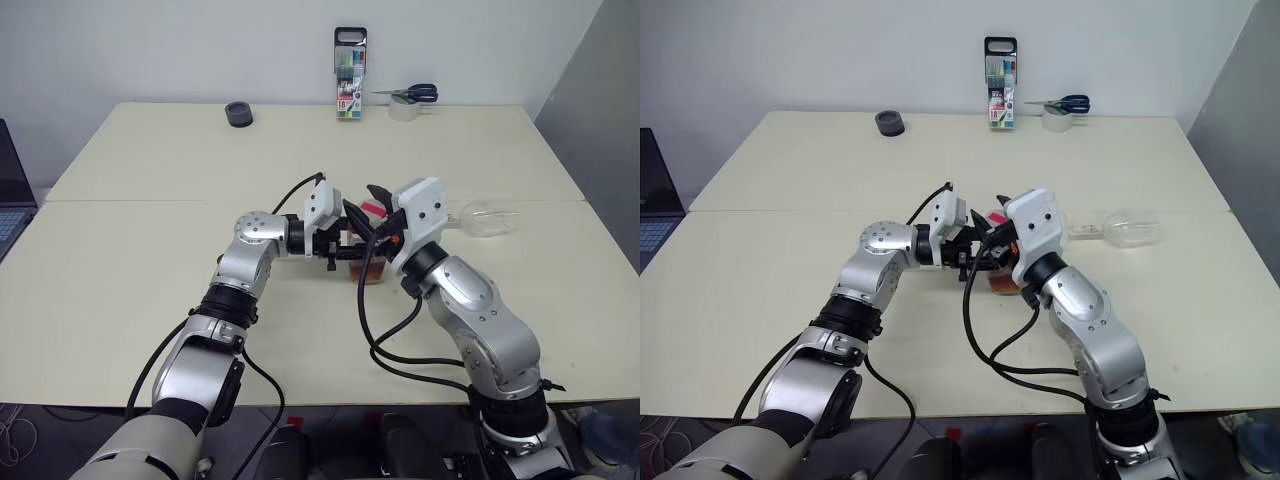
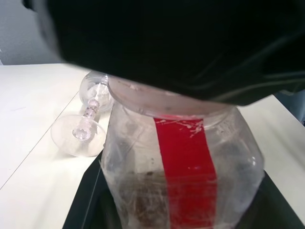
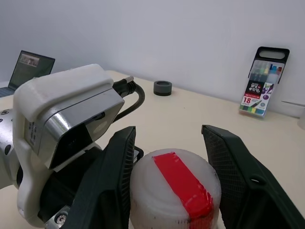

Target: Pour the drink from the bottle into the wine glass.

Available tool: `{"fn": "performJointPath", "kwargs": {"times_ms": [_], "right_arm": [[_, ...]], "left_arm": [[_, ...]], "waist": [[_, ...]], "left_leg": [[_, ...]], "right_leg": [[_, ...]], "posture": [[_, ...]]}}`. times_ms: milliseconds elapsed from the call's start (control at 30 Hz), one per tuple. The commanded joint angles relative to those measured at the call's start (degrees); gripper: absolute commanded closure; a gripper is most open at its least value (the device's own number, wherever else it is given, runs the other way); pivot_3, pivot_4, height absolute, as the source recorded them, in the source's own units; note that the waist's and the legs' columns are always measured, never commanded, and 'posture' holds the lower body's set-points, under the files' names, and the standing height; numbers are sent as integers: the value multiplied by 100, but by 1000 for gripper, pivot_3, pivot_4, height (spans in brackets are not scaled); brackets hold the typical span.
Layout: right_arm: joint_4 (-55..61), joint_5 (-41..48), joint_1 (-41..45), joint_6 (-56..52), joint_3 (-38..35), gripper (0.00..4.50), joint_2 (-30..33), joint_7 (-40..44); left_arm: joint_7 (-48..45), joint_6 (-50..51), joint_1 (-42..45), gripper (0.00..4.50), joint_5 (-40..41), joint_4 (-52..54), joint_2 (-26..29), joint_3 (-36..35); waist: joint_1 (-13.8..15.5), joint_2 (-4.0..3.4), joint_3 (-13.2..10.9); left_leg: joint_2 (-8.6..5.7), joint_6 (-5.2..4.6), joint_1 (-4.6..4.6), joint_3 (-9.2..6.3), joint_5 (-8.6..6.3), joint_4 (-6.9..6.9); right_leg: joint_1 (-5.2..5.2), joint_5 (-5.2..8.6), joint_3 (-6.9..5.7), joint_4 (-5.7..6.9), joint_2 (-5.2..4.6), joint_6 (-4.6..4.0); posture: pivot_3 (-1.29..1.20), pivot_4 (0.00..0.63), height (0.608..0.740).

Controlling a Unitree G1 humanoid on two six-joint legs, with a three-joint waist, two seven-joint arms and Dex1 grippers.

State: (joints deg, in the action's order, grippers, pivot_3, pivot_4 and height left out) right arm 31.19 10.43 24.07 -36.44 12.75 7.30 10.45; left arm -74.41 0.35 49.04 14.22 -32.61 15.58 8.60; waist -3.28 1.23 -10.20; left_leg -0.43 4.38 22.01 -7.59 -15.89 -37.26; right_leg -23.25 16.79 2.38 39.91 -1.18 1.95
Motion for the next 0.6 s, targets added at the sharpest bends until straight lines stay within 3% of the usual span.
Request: {"fn": "performJointPath", "kwargs": {"times_ms": [33, 100, 200, 333, 400, 600], "right_arm": [[151, 594, 86, 132, -214, 2610, 279, 855], [-98, 1123, 310, 200, -434, 2610, 762, 1879], [-1360, 1476, 1215, 524, -513, 2610, 1869, 3923], [-2594, 1410, 2011, 914, -232, 2610, 2535, 5339], [-2677, 1397, 2067, 945, -228, 2610, 2554, 5380], [-1867, 1526, 1759, 715, -964, 551, 2218, 4107]], "left_arm": [[-62, -135, 99, 2683, 25, 84, 33, -62], [-131, -151, 112, 2683, 18, 55, 53, -61], [-300, -266, 168, 2685, -12, -24, 112, -62], [-259, -336, 254, 2685, -14, -132, 104, -136], [-218, -368, 254, 2686, -23, -166, 92, -153], [-148, -267, 122, 2714, -8, -53, 88, -137]], "waist": [[1, 0, 0], [2, 0, 0], [-1, -7, -7], [-13, -11, -10], [-14, -11, -10], [-1, -11, -10]], "left_leg": [[0, -1, 0, 0, 0, 0], [-2, -12, 0, 1, -7, -2], [-4, -14, -1, 7, -8, -8], [0, -18, -11, 6, -6, 7], [3, -18, -10, 5, -6, 9], [-4, -12, 3, 4, -3, 6]], "right_leg": [[0, 0, 0, 0, 0, 0], [3, 0, 0, -2, -1, 0], [5, 0, 1, -2, -1, 1], [8, 0, -2, -4, 6, 0], [6, 0, -4, -4, 6, 0], [-3, 0, -2, -4, -11, -1]], "posture": [[0, 150, 740], [0, 150, 740], [0, 150, 740], [0, 150, 740], [0, 150, 740], [0, 150, 740]]}}
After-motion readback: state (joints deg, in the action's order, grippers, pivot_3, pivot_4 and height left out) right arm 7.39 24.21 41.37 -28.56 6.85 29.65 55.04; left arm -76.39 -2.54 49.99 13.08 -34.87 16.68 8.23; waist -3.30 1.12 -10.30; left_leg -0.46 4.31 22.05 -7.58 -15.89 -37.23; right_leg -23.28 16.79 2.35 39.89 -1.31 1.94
